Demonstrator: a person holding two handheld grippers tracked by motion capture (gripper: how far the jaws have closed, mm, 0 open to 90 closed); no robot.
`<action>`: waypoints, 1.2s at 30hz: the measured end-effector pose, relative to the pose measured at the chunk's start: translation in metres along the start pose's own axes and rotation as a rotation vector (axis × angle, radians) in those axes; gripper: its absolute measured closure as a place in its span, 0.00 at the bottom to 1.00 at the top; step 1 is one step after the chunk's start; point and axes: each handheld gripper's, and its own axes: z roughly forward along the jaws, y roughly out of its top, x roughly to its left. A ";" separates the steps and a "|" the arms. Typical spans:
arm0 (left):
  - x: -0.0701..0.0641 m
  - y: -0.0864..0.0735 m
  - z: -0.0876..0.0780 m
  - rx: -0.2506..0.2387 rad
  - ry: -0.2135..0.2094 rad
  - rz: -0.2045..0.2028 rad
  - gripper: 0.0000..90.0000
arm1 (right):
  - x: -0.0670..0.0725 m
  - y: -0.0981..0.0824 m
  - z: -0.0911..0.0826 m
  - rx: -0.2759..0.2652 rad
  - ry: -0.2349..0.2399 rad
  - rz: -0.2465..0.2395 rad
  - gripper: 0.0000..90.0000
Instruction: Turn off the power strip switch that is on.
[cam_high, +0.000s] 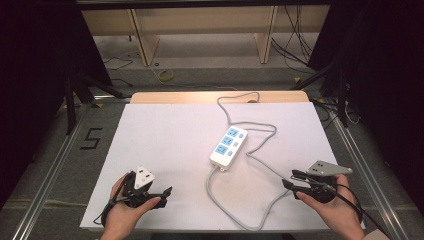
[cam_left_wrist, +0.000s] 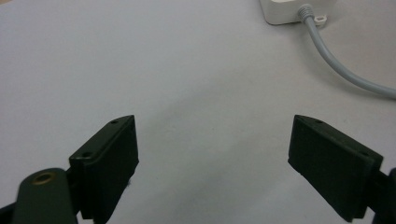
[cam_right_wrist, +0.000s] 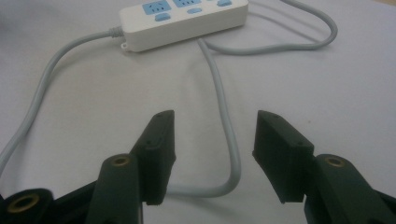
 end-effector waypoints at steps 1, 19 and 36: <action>0.000 0.000 0.000 0.002 -0.001 0.000 0.17 | 0.000 0.001 0.000 0.000 0.001 0.001 0.55; -0.001 0.000 -0.001 0.005 -0.003 0.002 0.17 | 0.006 0.035 0.012 0.059 0.006 -0.086 1.00; -0.001 0.000 -0.001 0.006 -0.003 0.000 0.17 | 0.010 0.080 0.042 0.087 0.033 -0.130 1.00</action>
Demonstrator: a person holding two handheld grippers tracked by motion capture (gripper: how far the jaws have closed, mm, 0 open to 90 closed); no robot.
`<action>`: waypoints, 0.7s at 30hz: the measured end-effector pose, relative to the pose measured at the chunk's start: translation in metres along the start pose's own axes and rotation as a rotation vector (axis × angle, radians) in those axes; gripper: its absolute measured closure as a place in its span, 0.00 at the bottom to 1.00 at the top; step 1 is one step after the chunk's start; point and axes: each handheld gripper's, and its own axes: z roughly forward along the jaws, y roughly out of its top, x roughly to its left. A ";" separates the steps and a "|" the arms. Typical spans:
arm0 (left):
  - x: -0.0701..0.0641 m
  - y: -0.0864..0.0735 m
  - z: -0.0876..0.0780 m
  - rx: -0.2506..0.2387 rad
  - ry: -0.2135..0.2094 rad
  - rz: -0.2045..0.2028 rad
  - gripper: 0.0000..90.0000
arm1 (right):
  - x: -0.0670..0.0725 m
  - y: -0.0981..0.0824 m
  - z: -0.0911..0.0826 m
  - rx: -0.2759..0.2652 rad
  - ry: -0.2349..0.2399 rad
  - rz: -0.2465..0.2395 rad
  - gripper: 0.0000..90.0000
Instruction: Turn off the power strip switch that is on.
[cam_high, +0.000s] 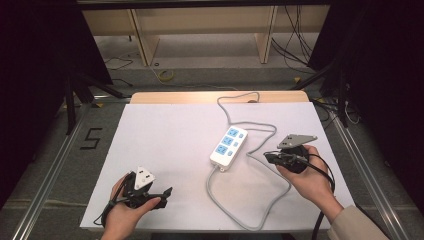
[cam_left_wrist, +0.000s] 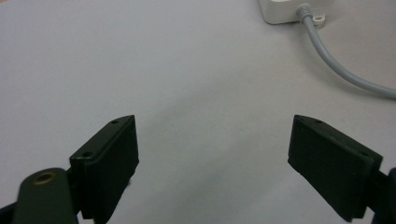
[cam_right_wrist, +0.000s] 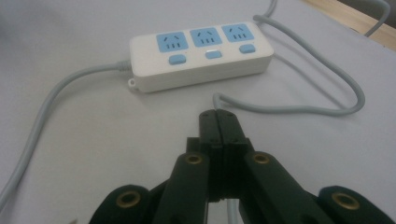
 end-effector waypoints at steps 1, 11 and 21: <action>0.000 0.000 0.000 0.000 0.000 0.001 0.17 | 0.000 0.000 0.000 0.000 0.000 0.000 1.00; 0.000 0.000 0.000 0.001 0.000 -0.001 0.17 | -0.005 0.024 0.018 0.036 0.015 0.004 1.00; 0.000 0.000 0.000 0.002 0.000 -0.001 0.17 | -0.007 0.036 0.034 0.075 0.025 0.001 1.00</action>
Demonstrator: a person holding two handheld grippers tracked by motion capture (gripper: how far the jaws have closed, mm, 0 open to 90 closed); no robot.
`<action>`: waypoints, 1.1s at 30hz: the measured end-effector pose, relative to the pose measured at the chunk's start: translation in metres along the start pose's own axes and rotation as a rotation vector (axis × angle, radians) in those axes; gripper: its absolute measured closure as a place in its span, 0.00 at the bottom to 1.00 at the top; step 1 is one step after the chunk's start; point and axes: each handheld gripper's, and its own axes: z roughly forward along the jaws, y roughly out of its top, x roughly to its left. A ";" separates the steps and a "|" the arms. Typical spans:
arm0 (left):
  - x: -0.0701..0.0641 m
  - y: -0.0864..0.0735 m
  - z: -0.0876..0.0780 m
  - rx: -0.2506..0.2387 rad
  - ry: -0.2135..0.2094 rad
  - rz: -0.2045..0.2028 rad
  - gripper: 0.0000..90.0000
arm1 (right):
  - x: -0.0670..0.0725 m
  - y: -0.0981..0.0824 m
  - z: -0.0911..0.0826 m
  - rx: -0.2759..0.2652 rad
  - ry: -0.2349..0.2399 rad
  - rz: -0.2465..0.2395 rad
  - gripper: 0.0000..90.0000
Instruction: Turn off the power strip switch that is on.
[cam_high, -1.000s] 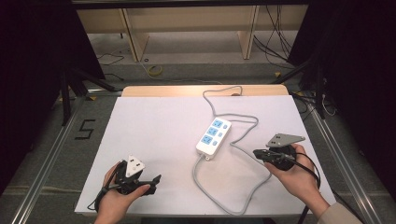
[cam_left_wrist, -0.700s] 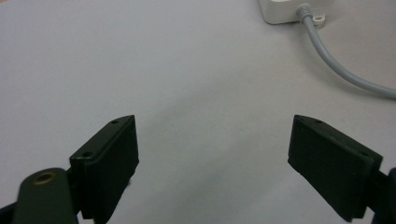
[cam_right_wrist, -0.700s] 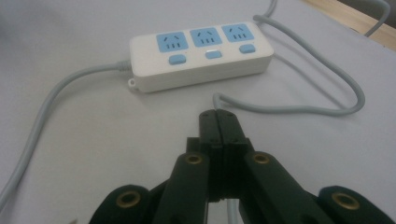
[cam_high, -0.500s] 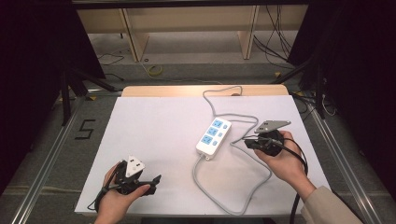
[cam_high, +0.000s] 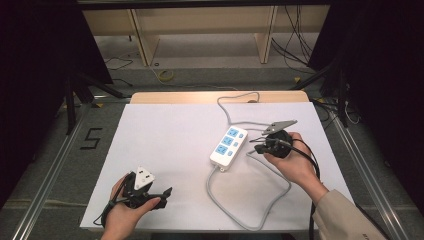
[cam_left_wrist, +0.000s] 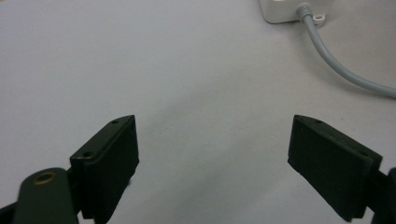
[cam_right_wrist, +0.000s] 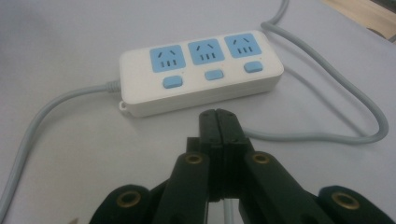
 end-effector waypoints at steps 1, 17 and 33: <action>0.000 0.000 0.000 0.000 0.000 0.001 0.17 | -0.001 0.003 0.003 0.008 0.004 -0.001 1.00; 0.000 0.000 0.000 -0.004 -0.002 -0.002 0.17 | -0.003 0.032 0.021 0.046 0.014 -0.022 1.00; 0.000 0.000 -0.001 -0.002 -0.003 -0.003 0.18 | -0.008 0.048 0.038 0.097 0.013 -0.035 1.00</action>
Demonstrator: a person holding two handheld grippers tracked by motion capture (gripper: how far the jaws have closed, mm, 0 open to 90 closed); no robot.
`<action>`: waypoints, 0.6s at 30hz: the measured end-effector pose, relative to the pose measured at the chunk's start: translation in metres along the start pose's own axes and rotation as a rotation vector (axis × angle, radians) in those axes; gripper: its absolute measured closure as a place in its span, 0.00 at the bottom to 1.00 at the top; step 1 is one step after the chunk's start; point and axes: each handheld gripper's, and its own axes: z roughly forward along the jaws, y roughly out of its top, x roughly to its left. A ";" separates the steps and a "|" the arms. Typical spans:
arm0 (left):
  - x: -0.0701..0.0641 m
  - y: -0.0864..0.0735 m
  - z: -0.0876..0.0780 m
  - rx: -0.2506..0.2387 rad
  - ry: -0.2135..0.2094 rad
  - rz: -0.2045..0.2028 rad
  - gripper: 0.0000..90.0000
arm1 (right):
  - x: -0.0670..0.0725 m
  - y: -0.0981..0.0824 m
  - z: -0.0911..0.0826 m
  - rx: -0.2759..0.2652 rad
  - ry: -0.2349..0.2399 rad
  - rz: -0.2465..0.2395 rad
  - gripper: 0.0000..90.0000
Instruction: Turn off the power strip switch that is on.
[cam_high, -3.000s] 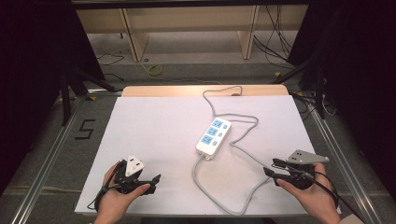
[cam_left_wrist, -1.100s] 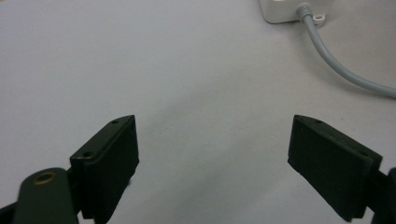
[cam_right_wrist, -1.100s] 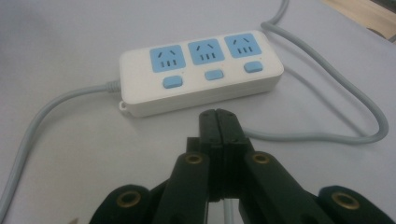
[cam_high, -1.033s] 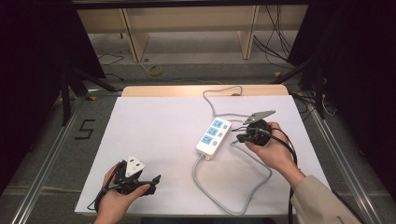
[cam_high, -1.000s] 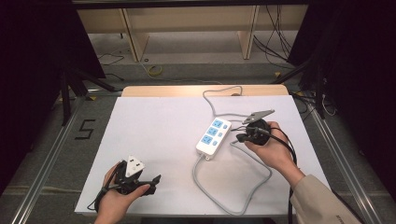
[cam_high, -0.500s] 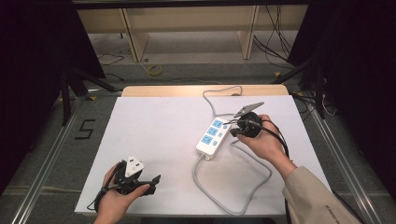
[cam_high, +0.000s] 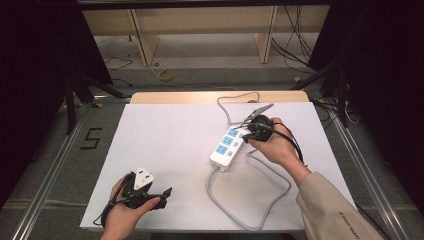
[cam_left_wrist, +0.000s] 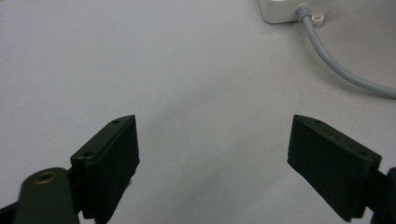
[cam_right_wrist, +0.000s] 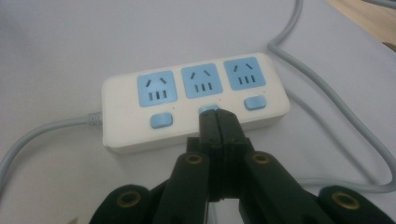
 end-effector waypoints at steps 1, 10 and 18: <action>0.000 0.000 0.000 -0.002 0.000 -0.001 0.18 | 0.000 0.000 0.000 0.000 0.000 0.000 1.00; 0.000 0.000 0.000 0.000 -0.001 0.001 0.18 | -0.003 0.008 0.009 0.029 -0.001 -0.002 1.00; 0.000 0.000 0.000 -0.002 -0.001 -0.001 0.18 | -0.003 0.014 0.014 0.052 -0.002 -0.003 1.00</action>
